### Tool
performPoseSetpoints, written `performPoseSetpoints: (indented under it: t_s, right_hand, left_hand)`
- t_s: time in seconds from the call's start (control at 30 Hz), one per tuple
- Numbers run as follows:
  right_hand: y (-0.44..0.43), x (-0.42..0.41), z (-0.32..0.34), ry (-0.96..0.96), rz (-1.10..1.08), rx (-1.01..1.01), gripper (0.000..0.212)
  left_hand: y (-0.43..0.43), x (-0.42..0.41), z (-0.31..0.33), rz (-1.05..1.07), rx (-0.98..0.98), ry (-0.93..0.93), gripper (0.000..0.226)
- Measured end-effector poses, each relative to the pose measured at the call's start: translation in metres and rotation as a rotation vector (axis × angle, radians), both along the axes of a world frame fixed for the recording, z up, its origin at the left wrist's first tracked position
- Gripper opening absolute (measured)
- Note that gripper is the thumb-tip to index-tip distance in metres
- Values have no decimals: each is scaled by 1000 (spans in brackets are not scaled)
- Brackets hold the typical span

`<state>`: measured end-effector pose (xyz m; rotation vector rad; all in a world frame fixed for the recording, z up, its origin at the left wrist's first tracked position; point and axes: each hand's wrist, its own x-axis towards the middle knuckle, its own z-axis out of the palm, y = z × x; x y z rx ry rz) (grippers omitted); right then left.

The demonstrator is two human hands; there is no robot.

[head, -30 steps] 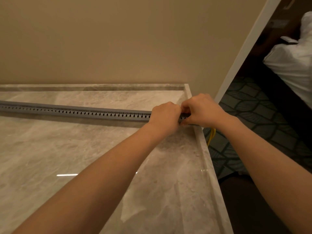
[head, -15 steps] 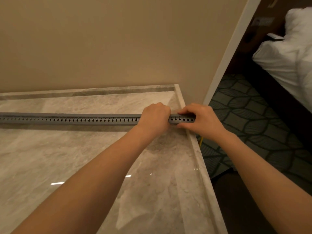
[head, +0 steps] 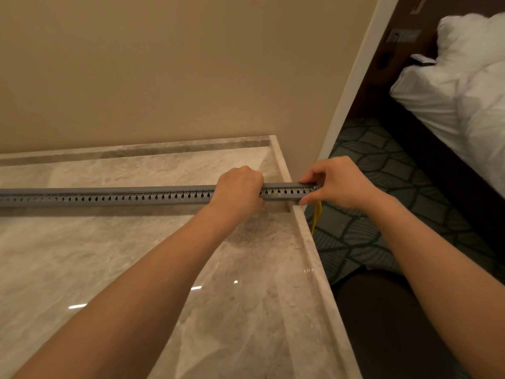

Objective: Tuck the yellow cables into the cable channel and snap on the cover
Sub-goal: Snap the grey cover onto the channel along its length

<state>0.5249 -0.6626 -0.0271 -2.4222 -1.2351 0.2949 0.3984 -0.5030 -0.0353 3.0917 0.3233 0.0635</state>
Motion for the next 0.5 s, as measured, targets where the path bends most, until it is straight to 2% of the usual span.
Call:
performPoseSetpoints:
  t_s: [0.27,0.37,0.5]
  right_hand:
    - [2,5,1,-27,45,-19,33]
    - [1,5,-1,-43,46,-19,32]
    - [0,6,-3,-29,42,9,32]
  left_hand:
    - [2,3,1,-39,21,24,16]
    - [-3,10,4,-78,-50,38,23]
    - [-15,20,1,-126,-116,19,22]
